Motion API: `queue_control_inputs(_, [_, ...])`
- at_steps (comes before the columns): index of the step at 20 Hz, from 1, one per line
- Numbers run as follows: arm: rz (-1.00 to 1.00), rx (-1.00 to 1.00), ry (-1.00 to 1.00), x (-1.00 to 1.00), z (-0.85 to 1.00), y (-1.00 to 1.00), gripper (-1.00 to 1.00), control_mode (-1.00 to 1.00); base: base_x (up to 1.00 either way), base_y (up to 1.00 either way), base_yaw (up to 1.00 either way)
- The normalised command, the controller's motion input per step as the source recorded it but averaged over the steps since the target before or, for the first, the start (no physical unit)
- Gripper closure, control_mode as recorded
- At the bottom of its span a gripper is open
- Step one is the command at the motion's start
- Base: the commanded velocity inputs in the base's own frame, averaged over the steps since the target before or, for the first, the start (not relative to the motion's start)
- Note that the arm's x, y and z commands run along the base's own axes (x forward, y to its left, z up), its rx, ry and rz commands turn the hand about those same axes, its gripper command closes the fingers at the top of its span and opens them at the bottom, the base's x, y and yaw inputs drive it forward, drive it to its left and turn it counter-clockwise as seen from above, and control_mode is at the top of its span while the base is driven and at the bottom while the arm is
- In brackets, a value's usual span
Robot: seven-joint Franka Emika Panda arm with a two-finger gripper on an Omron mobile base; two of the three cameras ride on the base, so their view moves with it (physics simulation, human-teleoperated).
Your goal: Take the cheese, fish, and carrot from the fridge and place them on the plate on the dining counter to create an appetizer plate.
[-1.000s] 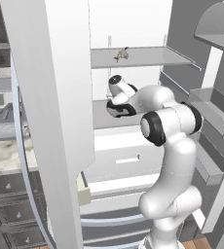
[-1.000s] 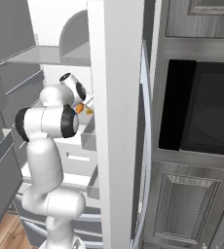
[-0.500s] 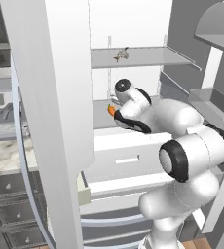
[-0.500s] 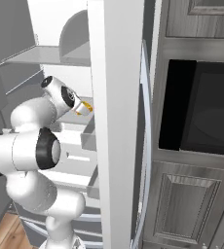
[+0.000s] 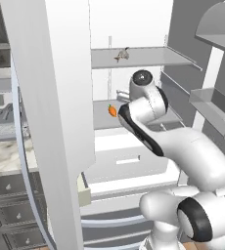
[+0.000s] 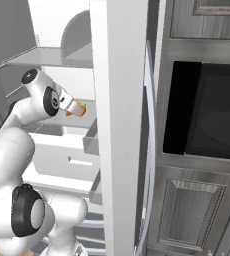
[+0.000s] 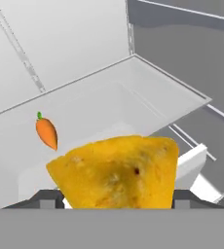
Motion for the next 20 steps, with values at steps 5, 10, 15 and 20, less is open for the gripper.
queue_control_inputs(5, [0.17, -0.05, 0.07, -1.00, 0.33, 0.24, 1.00, -1.00, 0.00, 0.00, 0.00])
queue_control_inputs(10, [0.13, -0.06, 0.00, -0.91, 0.05, 0.01, 1.00, -1.00, 0.00, 0.00, 0.00])
queue_control_inputs(15, [0.09, -0.05, 0.03, -0.55, 0.04, 0.00, 1.00, -1.00, 0.00, 0.00, 0.00])
queue_control_inputs(20, [0.02, -0.01, 0.07, -0.14, 0.07, 0.00, 1.00, -1.00, 0.00, 0.00, 0.00])
